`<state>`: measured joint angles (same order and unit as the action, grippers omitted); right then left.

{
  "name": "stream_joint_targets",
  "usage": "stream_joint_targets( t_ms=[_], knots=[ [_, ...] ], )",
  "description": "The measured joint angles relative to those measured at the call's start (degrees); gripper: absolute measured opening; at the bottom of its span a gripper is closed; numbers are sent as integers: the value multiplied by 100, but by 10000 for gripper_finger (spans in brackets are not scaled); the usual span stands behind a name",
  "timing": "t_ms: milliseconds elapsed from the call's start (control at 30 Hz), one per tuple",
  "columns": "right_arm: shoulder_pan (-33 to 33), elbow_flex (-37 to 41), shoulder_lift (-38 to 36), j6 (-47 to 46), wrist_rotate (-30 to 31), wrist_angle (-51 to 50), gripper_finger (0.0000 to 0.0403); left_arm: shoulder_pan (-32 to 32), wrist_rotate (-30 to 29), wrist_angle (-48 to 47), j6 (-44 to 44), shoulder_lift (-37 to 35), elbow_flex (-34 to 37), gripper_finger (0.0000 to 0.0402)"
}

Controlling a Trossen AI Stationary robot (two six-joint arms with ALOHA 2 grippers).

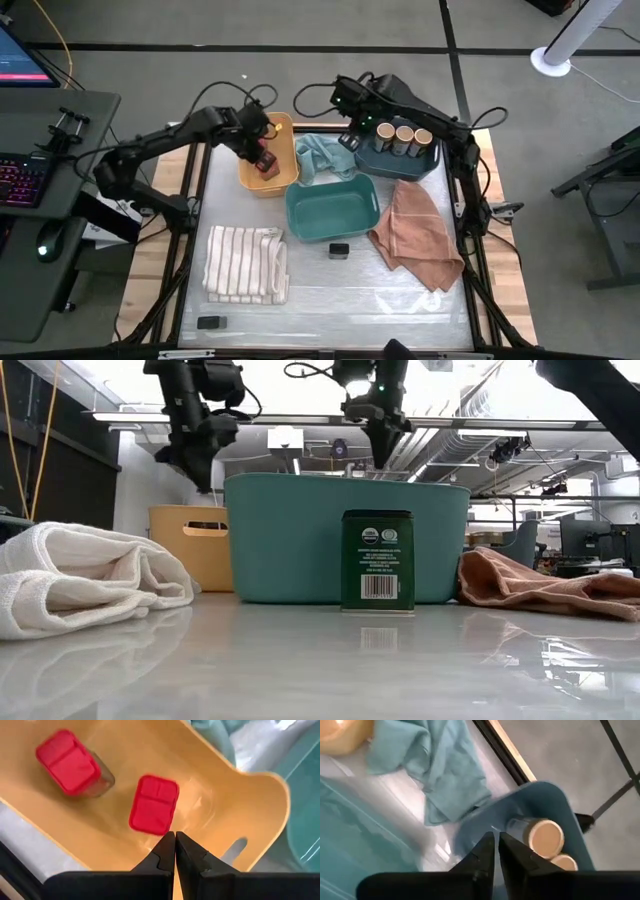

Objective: Sort spices by type
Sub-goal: Put the red seasoning can into the yellow bin

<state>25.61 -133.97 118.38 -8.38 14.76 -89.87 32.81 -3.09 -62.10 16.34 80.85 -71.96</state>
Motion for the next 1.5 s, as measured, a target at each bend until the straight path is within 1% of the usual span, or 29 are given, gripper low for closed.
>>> stream_joint_targets(
  t_ms=[100, 200, 300, 400, 500, 667, 800, 900, 1033, 1100, 1233, 1367, 1467, 1500],
  knots=[
    [198, 153, -175, -68, -1, -6, 20, -63, 7, 99, 4, -173, 409, 0],
    [454, 513, -519, -204, -228, 106, 4, -136, 71, 339, 194, -316, 920, 0],
    [558, 848, -888, -444, -367, 280, 7, -229, 170, 450, 312, -332, 1236, 0],
    [532, 1254, -1221, -676, -411, 476, 2, -331, 287, 859, 346, -344, 1303, 0],
    [456, 1739, -1528, -928, -409, 685, 3, -376, 439, 1161, 117, -246, 1307, 0],
    [249, 2636, -1993, -1351, -405, 1051, 2, -334, 304, 1268, -301, 115, 1307, 0],
    [84, 3286, -2267, -1649, -415, 1411, 1, -327, 230, 1592, -572, 358, 1307, 0],
    [-24, 3628, -2384, -1859, -429, 1548, 1, -327, 232, 1784, -611, 526, 1307, 0],
    [-167, 3824, -2405, -2015, -439, 1602, 1, -326, 215, 1973, -752, 787, 1307, 0],
    [-233, 3848, -2405, -2013, -439, 1621, 1, -325, 44, 2143, -803, 911, 1307, 0],
    [-325, 3851, -2410, -2018, -437, 1853, 0, -317, -580, 2726, -838, 1096, 1307, 0],
    [-328, 3851, -2410, -2022, -439, 1967, 0, -256, -1050, 3423, -1041, 1183, 1304, 0],
    [-328, 3851, -2410, -2020, -440, 2042, 0, -158, -1522, 3967, -1294, 1184, 1296, 0],
    [-328, 3851, -2410, -2020, -439, 2062, 0, -124, -1650, 4012, -1367, 1174, 1240, 0]
  ],
)
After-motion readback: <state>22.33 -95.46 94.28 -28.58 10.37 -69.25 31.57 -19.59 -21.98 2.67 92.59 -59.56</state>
